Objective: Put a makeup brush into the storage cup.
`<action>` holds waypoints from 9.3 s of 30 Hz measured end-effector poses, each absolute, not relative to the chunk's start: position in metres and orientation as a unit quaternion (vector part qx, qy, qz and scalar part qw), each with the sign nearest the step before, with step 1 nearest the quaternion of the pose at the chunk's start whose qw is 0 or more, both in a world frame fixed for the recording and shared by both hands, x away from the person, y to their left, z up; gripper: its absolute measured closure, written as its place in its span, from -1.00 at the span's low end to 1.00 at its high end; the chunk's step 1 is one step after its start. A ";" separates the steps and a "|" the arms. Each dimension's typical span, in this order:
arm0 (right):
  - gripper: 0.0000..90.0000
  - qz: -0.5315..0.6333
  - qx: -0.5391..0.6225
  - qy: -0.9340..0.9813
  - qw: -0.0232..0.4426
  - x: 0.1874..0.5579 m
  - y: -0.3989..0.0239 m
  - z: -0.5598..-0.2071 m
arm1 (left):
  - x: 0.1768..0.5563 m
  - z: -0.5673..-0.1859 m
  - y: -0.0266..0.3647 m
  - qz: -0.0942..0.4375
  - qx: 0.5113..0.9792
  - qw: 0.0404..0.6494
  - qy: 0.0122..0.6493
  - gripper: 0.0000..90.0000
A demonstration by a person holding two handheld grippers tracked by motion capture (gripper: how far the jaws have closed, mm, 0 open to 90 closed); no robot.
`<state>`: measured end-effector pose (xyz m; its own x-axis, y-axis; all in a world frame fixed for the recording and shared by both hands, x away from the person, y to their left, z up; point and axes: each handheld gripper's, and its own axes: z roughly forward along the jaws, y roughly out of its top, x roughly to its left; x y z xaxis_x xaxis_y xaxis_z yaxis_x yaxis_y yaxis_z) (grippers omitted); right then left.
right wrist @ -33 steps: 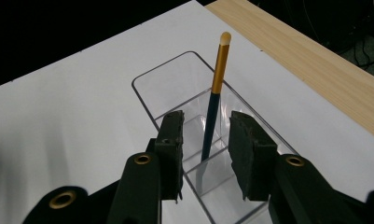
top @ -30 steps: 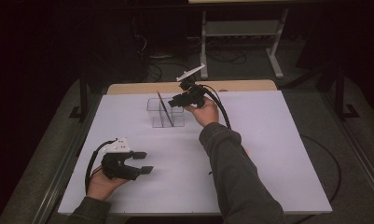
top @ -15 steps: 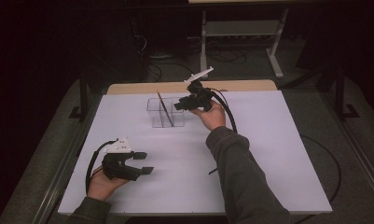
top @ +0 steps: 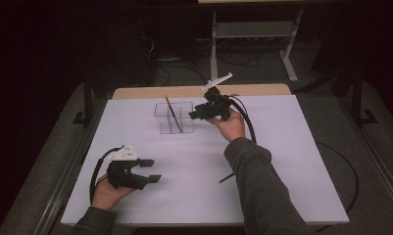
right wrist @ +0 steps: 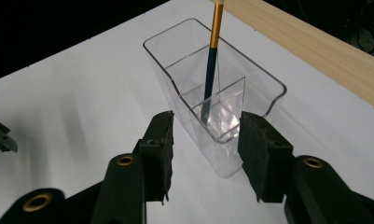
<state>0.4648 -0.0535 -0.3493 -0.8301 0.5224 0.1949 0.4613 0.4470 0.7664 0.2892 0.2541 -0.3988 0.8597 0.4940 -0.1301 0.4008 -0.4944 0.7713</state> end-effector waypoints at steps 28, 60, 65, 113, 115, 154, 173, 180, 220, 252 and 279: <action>-0.07 0.432 0.311 0.845 0.047 0.430 -0.114 -0.351 | 0.290 -0.400 0.250 0.055 0.865 0.428 0.256 -0.24; -0.11 0.451 0.337 0.825 0.047 0.394 -0.168 -0.369 | 0.291 -0.402 0.248 0.053 0.865 0.422 0.267 -0.28; -0.13 0.455 0.340 0.822 0.046 0.388 -0.176 -0.370 | 0.291 -0.404 0.246 0.054 0.862 0.425 0.269 -0.29; -0.26 0.462 0.337 0.818 0.069 0.335 -0.209 -0.384 | 0.296 -0.385 0.226 0.061 0.855 0.435 0.275 -0.39; -0.26 0.460 0.341 0.817 0.068 0.332 -0.209 -0.385 | 0.297 -0.384 0.224 0.059 0.856 0.435 0.274 -0.40; -0.40 0.444 0.380 0.807 0.085 0.324 -0.236 -0.412 | 0.332 -0.374 0.138 0.016 0.879 0.412 0.241 -0.44; -0.45 0.432 0.396 0.804 0.103 0.327 -0.243 -0.416 | 0.344 -0.373 0.082 -0.002 0.902 0.379 0.208 -0.44; -0.45 0.428 0.402 0.802 0.109 0.328 -0.244 -0.417 | 0.346 -0.376 0.064 -0.007 0.910 0.365 0.198 -0.43; -0.53 0.422 0.414 0.795 0.134 0.332 -0.247 -0.418 | 0.348 -0.400 -0.013 -0.029 0.940 0.285 0.187 -0.09; -0.55 0.424 0.413 0.795 0.136 0.332 -0.245 -0.418 | 0.357 -0.419 -0.034 -0.023 0.952 0.232 0.198 0.45; -0.55 0.423 0.405 0.799 0.137 0.333 -0.243 -0.419 | 0.348 -0.423 -0.045 0.026 0.962 0.204 0.180 0.66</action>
